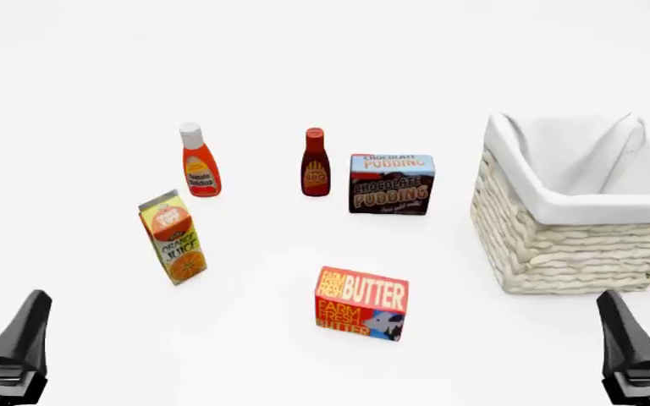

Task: Pick the butter and place it in the basket.

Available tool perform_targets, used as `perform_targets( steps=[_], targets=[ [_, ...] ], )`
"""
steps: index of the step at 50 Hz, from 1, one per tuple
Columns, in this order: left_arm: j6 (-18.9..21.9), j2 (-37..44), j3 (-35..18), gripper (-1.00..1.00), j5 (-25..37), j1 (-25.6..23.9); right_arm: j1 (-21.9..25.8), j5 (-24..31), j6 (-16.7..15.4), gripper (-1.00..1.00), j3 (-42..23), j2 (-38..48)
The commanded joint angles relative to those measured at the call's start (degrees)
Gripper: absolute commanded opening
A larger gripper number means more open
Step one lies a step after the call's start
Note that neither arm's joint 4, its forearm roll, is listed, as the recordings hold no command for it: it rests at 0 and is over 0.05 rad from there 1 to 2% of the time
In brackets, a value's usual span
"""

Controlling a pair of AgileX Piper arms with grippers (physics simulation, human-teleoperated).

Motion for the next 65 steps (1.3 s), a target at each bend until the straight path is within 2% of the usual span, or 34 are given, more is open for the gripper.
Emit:
perform_targets(
  steps=[1,7,8,11,17,20,24,37,56,58,65],
  targets=[
    [0.0,0.0,0.0,1.0,0.0,0.0,1.68,0.65,-0.09,1.0,-0.03,0.03],
    [0.0,0.0,0.0,1.0,0.0,0.0,2.52,0.97,0.29,1.0,0.04,0.01],
    [0.0,0.0,0.0,1.0,0.0,0.0,2.65,1.18,-1.07,1.0,0.03,0.08],
    [0.0,0.0,0.0,1.0,0.0,0.0,2.58,1.06,-0.67,1.0,-0.31,0.06],
    [0.0,0.0,0.0,1.0,0.0,0.0,3.33,1.81,-2.17,1.0,-1.83,0.2],
    [0.0,0.0,0.0,1.0,0.0,0.0,6.63,5.25,-1.41,1.0,-4.76,0.57],
    [0.0,0.0,0.0,1.0,0.0,0.0,8.56,8.27,-0.9,1.0,-7.73,1.11],
    [0.0,0.0,0.0,1.0,0.0,0.0,11.14,13.85,-1.07,1.0,-13.62,2.02],
    [0.0,0.0,0.0,1.0,0.0,0.0,15.09,14.27,-2.59,1.0,-20.78,10.66],
    [0.0,0.0,0.0,1.0,0.0,0.0,15.47,14.52,-1.94,1.0,-22.1,11.95],
    [0.0,0.0,0.0,1.0,0.0,0.0,17.5,15.75,-4.32,1.0,-25.0,14.21]
  ],
)
